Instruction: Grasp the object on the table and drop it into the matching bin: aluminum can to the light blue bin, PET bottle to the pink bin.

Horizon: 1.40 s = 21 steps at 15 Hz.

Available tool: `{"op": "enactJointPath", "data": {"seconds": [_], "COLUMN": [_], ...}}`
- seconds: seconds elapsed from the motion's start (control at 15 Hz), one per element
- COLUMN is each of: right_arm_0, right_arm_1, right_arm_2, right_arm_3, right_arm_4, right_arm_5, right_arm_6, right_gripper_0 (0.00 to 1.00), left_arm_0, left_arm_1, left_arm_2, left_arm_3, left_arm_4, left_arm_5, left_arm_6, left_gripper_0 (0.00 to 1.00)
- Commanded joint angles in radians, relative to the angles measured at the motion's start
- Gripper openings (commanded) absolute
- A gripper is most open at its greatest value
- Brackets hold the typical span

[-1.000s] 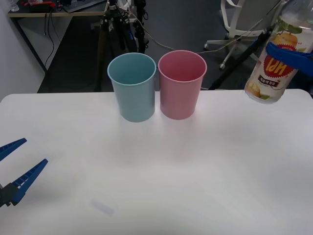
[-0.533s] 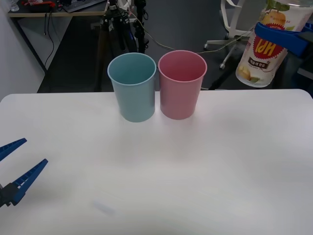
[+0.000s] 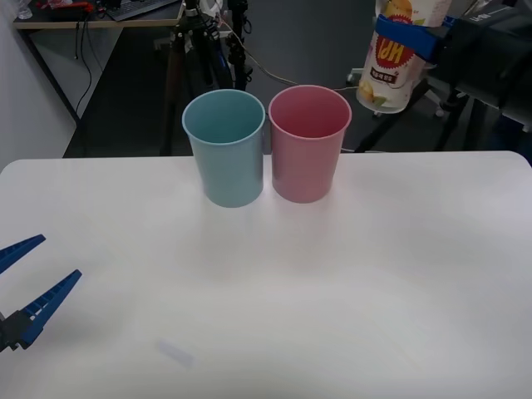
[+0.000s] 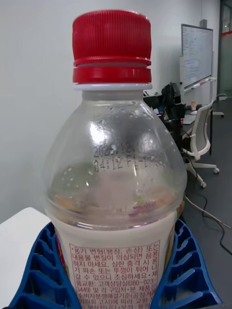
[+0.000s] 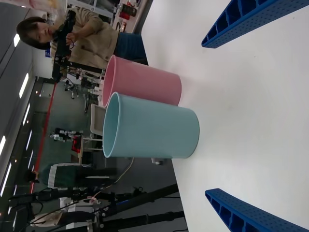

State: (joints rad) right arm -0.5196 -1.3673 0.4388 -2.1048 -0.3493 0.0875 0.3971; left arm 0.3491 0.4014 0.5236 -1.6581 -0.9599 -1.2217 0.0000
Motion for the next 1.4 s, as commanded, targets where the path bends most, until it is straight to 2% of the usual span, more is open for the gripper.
{"op": "enactJointPath", "data": {"seconds": [0.07, 0.2, 0.67, 1.07, 1.27, 1.4], "right_arm_0": [-0.189, -0.254, -0.315, -0.399, -0.412, -0.41], "right_arm_1": [0.093, 0.159, 0.37, 0.548, 0.608, 0.617], "right_arm_2": [0.156, 0.201, 0.212, 0.262, 0.262, 0.268], "right_arm_3": [0.146, 0.241, 0.448, 0.637, 0.697, 0.7], "right_arm_4": [0.023, 0.049, 0.211, 0.335, 0.4, 0.406], "right_arm_5": [0.018, 0.02, 0.054, 0.057, 0.057, 0.057], "right_arm_6": [0.008, 0.014, 0.016, 0.014, 0.009, 0.009], "right_gripper_0": [0.0, 0.0, 0.0, 0.0, 0.0, 0.0], "left_arm_0": [0.0, 0.0, 0.0, 0.0, 0.0, 0.0], "left_arm_1": [0.0, 0.0, 0.0, 0.0, 0.0, 0.0], "left_arm_2": [0.0, 0.0, 0.0, 0.0, 0.0, 0.0], "left_arm_3": [0.0, 0.0, 0.0, 0.0, 0.0, 0.0], "left_arm_4": [0.0, 0.0, 0.0, 0.0, 0.0, 0.0], "left_arm_5": [0.0, 0.0, 0.0, 0.0, 0.0, 0.0], "left_arm_6": [0.0, 0.0, 0.0, 0.0, 0.0, 0.0], "left_gripper_0": [1.0, 1.0, 1.0, 1.0, 1.0, 1.0]}}
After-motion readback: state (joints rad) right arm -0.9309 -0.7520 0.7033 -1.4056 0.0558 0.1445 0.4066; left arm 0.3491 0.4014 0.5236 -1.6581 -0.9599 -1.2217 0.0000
